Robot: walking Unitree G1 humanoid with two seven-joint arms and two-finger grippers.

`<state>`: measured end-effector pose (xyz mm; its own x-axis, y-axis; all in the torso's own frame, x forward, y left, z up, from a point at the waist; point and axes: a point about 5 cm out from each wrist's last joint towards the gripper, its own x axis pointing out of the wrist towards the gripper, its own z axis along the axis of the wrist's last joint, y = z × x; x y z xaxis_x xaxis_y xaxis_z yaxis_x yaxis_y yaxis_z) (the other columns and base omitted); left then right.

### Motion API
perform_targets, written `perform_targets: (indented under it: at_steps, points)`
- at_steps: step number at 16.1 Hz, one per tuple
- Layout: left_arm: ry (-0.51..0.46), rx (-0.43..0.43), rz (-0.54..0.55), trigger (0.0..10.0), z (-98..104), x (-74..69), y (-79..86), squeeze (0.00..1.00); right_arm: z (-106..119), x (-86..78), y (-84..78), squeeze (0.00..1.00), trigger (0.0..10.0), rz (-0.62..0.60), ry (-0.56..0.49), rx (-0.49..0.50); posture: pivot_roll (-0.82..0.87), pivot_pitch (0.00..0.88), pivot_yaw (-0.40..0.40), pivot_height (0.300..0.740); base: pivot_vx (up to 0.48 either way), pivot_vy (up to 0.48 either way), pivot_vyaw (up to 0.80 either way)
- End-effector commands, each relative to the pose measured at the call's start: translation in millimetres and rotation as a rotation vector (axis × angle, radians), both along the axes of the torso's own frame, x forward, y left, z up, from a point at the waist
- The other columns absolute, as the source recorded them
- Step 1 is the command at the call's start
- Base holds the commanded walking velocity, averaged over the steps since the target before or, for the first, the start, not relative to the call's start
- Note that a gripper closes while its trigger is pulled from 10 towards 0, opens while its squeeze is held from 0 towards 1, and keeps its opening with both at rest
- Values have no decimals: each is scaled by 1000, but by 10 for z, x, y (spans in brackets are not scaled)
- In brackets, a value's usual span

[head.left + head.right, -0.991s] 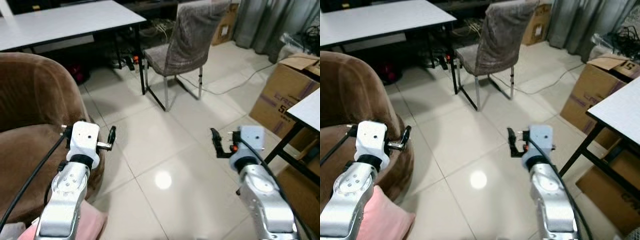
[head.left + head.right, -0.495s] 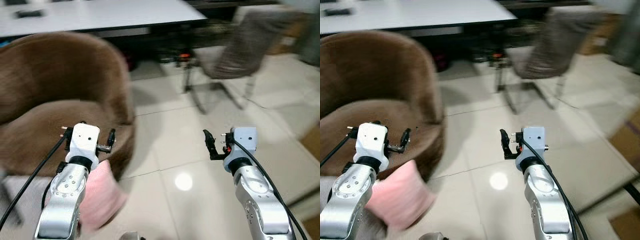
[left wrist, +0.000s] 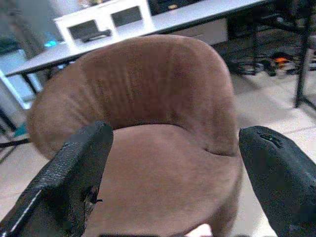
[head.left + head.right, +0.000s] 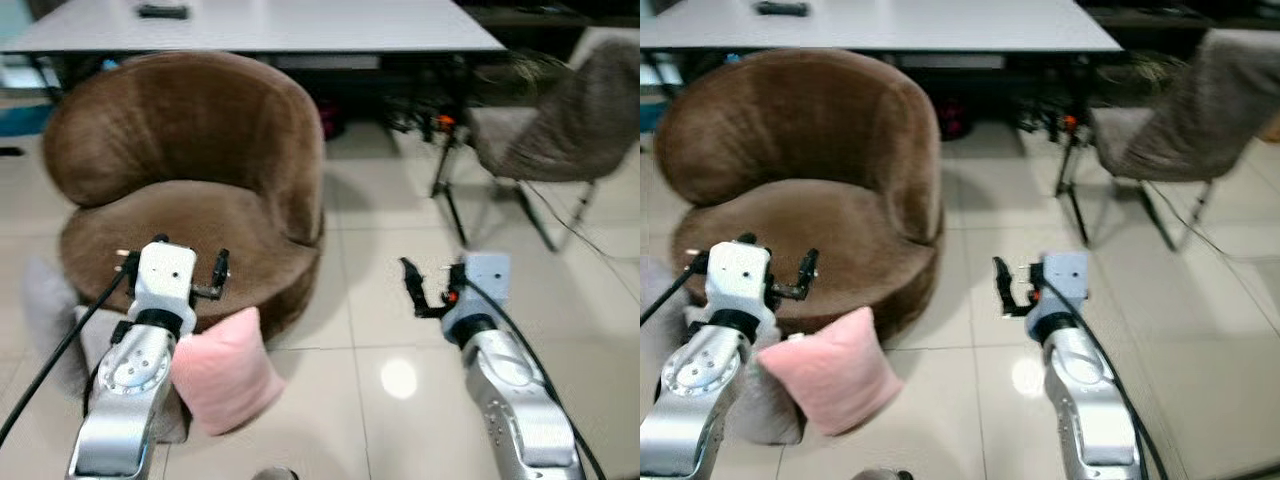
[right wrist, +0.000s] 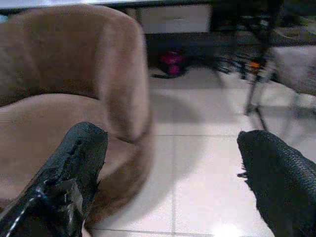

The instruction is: Move the pillow to the sofa from floor

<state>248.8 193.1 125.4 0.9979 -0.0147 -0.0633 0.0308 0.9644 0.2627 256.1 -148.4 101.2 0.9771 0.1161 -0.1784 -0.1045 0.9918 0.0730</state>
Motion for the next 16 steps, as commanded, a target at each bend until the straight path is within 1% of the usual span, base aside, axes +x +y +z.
perform_targets:
  at_steps: [1,2,3,6,7,10,15,16]
  points:
    - [-22,-13,-22,10000,49,1,-31,0,38,22,-29,0,10000,-4,-15,-2,-12,0,17,740,244,0,800]
    - [-22,-16,-23,10000,49,3,-33,0,40,28,-37,0,10000,-9,-15,-9,-16,0,19,740,266,0,800]
    - [-25,-23,-30,10000,51,12,-47,0,19,36,-69,0,10000,-37,-7,-53,-18,0,20,740,262,0,0]
    - [-29,-29,-37,10000,58,25,-58,0,5,48,-69,0,10000,-43,4,-51,-21,0,22,740,269,0,0]
    - [-30,-32,-40,10000,64,31,-61,31,15,55,-74,0,10000,-51,-1,-44,-21,0,24,740,277,0,0]
    - [-28,-37,-46,10000,68,38,-64,39,5,71,-68,0,10000,-46,3,-76,-15,0,21,740,287,0,0]
    - [-27,-43,-51,10000,73,37,-69,39,1,82,-60,0,10000,-46,2,-79,-14,0,21,740,323,0,0]
    - [-27,-42,-53,10000,74,35,-69,39,3,84,-59,0,10000,-41,0,-82,-14,0,21,740,364,0,800]
